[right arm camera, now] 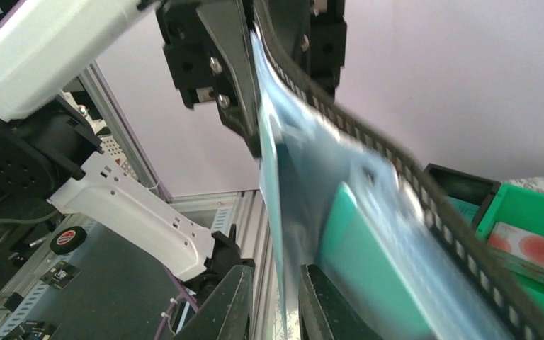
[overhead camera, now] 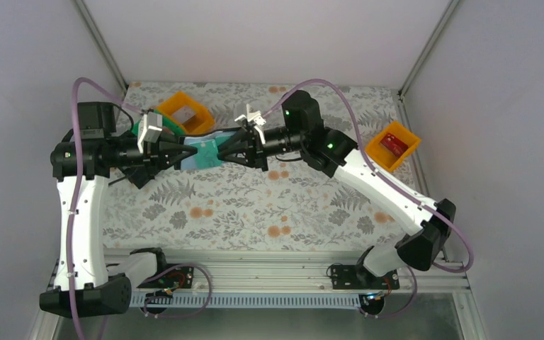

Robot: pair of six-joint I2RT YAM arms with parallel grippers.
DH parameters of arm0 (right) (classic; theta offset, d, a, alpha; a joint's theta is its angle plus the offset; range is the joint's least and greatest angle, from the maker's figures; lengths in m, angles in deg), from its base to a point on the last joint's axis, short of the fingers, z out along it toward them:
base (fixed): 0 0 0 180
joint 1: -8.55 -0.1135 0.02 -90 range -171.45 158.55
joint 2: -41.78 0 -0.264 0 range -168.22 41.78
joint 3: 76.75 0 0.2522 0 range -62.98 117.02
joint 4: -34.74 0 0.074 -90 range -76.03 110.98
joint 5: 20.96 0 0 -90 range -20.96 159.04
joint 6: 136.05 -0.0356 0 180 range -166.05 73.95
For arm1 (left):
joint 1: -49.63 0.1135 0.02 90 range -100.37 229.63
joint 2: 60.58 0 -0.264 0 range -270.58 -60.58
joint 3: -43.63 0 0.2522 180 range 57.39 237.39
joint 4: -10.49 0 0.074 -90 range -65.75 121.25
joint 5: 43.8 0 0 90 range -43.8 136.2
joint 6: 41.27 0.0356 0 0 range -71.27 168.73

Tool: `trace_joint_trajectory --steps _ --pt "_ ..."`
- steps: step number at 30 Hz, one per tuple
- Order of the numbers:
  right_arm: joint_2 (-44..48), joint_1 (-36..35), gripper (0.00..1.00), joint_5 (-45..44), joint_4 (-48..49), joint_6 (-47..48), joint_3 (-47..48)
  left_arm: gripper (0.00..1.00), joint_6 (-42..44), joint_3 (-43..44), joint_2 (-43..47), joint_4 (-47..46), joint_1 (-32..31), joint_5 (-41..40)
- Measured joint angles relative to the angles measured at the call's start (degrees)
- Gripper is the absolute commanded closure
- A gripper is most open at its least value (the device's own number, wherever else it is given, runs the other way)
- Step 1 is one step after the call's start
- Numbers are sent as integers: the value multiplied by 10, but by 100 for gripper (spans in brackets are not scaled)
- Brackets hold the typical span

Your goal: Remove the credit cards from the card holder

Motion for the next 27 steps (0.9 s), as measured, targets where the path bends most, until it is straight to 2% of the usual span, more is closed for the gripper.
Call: trace_joint_trajectory --steps 7,14,18,22,25,27 --pt "16 5 87 -19 15 -8 -49 98 20 20 -12 20 1 13" --pt "12 7 80 -16 23 -12 -50 98 28 20 -17 26 3 14" --pt "7 8 64 -11 28 -14 -50 98 29 20 -18 30 5 14" --pt "4 8 66 4 32 -11 -49 98 30 20 -18 32 6 16" --pt "3 8 62 13 33 -11 -43 98 31 20 -18 32 8 17" --pt "3 8 69 17 39 -13 -42 98 32 18 -17 32 10 18"
